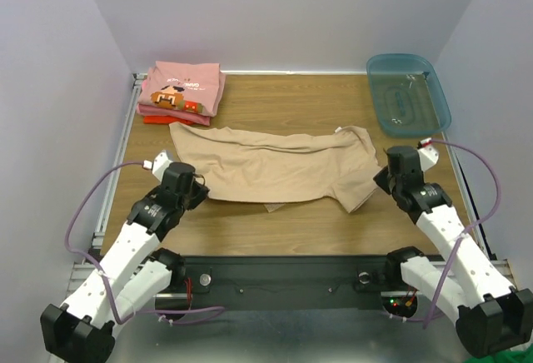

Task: Fold and stack the t-shirts
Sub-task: Flatten the tshirt out

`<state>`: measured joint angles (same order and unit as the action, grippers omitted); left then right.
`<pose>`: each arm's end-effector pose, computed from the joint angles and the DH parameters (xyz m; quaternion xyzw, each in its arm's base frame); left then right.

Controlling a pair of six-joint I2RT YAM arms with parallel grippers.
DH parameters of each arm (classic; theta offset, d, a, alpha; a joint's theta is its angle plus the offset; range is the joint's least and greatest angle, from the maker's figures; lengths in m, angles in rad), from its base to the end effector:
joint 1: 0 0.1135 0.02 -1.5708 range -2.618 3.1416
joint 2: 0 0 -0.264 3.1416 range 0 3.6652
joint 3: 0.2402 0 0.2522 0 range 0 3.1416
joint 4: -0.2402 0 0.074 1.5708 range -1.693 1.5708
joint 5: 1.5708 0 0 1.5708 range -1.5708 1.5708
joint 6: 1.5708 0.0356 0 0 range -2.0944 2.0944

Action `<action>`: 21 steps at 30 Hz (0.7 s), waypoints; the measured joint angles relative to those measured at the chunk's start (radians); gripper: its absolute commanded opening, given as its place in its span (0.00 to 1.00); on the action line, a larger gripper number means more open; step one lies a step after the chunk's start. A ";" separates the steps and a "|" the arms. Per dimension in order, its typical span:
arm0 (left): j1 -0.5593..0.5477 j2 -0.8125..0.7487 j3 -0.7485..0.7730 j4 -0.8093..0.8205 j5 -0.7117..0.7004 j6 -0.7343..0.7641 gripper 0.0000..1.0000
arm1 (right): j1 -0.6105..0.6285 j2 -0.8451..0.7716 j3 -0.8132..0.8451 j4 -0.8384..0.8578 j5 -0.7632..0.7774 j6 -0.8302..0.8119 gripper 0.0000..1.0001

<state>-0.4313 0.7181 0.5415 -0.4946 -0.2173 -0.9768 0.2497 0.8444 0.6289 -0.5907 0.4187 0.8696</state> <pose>0.1468 -0.0591 0.2356 -0.2866 0.8494 -0.2053 0.3927 0.1688 0.0281 0.2402 0.3507 0.8407 0.0303 0.4116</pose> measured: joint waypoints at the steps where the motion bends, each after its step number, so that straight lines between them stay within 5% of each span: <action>1: 0.000 -0.002 0.030 -0.012 -0.006 0.004 0.00 | 0.000 -0.002 0.037 -0.006 0.003 -0.010 0.00; 12: -0.001 -0.027 0.517 -0.075 -0.065 0.080 0.00 | 0.000 -0.033 0.550 -0.041 0.100 -0.141 0.00; 21: -0.001 -0.047 0.929 -0.058 0.016 0.167 0.00 | 0.000 -0.043 1.045 -0.062 0.132 -0.270 0.00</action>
<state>-0.4324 0.6712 1.4704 -0.5529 -0.2012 -0.8093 0.2497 0.8013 1.6737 -0.6525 0.5503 0.5991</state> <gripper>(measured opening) 0.022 0.055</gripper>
